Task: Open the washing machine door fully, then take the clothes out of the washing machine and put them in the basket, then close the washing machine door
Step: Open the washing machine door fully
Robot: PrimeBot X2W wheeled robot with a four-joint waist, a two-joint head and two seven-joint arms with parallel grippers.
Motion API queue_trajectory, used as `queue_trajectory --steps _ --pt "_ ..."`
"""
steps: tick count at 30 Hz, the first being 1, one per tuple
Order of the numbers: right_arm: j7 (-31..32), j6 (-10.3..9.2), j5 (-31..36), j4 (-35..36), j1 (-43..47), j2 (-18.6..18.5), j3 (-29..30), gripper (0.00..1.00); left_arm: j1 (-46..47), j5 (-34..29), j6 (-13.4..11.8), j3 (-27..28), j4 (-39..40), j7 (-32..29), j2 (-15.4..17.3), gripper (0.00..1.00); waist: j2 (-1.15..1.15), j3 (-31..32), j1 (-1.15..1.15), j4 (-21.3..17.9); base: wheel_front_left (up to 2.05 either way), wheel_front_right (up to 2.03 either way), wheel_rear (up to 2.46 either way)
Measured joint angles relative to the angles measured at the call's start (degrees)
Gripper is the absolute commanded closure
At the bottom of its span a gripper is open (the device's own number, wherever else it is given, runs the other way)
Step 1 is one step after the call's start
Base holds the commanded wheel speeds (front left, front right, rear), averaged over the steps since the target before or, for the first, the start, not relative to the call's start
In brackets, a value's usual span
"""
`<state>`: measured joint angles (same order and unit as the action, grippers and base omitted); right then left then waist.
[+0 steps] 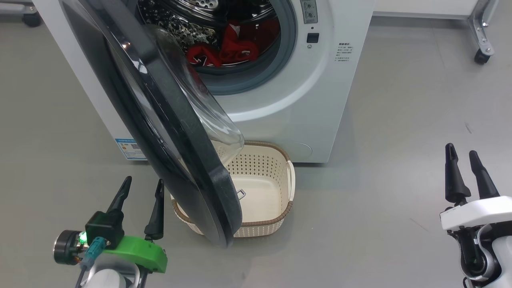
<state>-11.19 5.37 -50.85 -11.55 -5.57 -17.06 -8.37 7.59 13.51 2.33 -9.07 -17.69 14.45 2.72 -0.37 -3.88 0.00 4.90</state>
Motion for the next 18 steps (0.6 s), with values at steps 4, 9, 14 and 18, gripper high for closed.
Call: queue_trajectory --steps 4,9,14,18 --pt "-3.45 -2.25 6.28 -0.12 0.32 -1.53 -1.05 0.0 -0.01 0.0 0.01 0.04 0.01 0.0 0.0 0.0 0.0 0.15 0.0 -0.21 0.0 0.0 0.0" --pt "-3.28 -3.88 10.77 -0.09 0.37 -2.41 -2.67 0.0 -0.01 0.0 0.05 0.2 0.01 0.0 0.0 0.0 0.0 0.24 0.0 -0.51 0.0 0.0 0.0" --pt "-3.25 -6.01 15.52 0.15 0.45 -2.65 -4.45 0.0 -0.02 0.0 0.45 0.26 0.01 0.0 -0.01 0.0 0.0 0.26 0.0 -0.86 0.0 0.0 0.0" --pt "-3.25 -7.59 17.56 0.42 1.17 -2.16 -5.37 0.0 -0.03 0.0 0.51 0.35 0.01 0.0 -0.02 0.0 0.0 0.27 0.0 -1.04 0.0 0.0 0.0"
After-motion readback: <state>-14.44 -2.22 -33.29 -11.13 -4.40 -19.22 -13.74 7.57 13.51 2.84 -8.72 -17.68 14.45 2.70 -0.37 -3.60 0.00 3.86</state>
